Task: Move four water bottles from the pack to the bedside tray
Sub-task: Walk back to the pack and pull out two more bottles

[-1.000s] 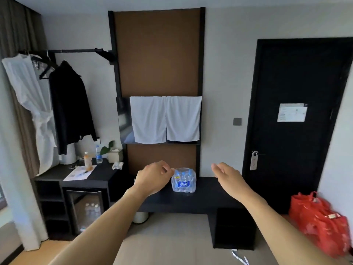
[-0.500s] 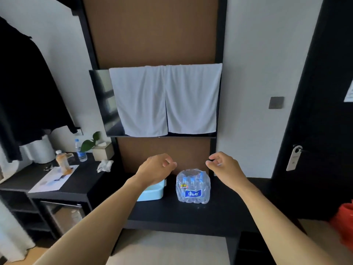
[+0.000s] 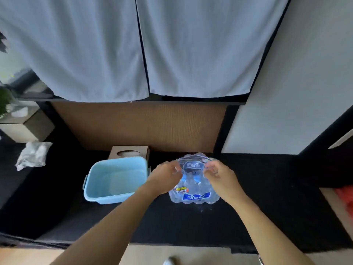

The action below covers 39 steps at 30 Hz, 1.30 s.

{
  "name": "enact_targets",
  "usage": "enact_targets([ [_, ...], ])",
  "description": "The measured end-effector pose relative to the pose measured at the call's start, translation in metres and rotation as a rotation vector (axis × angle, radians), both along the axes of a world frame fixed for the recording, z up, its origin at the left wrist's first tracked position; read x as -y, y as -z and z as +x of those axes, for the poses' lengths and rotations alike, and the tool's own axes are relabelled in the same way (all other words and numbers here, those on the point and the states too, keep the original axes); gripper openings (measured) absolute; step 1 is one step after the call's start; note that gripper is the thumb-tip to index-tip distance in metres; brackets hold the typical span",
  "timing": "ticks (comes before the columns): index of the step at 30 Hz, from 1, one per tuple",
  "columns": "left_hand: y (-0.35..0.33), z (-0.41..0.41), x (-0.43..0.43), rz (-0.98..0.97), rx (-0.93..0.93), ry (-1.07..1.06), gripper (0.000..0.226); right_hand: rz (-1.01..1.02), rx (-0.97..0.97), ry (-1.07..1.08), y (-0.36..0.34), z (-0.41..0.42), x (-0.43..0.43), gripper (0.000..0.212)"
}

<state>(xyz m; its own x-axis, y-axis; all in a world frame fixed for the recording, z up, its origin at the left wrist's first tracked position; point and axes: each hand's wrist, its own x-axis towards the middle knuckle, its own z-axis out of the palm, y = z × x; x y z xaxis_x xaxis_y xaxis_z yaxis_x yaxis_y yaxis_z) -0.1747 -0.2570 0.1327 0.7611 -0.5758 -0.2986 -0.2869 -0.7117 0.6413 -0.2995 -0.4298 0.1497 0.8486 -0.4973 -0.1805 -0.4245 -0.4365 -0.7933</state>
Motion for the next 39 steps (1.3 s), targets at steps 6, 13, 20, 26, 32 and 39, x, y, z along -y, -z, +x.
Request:
enact_targets([
  [6, 0.123, 0.064, 0.053, 0.027, -0.107, 0.012, 0.053, -0.033, -0.118, -0.005, 0.112, 0.078, 0.015, 0.032],
  [13, 0.168, 0.074, 0.053, -0.035, -0.044, -0.064, 0.022, -0.219, -0.324, -0.149, 0.159, 0.099, 0.036, 0.05],
  [20, 0.181, 0.058, 0.041, -0.119, -0.133, -0.055, 0.026, -0.413, -0.352, -0.178, 0.164, 0.087, 0.045, 0.033],
  [26, 0.206, 0.046, 0.037, -0.044, -0.17, -0.138, 0.052, -0.637, -0.446, -0.285, 0.18, 0.086, 0.035, 0.058],
  [32, 0.219, 0.039, 0.054, 0.112, -0.086, -0.237, 0.066, -0.767, -0.475, -0.26, 0.192, 0.09, 0.031, 0.065],
  [39, 0.215, 0.035, 0.053, 0.122, 0.102, -0.223, 0.064, -0.637, -0.423, -0.242, 0.184, 0.089, 0.04, 0.04],
])
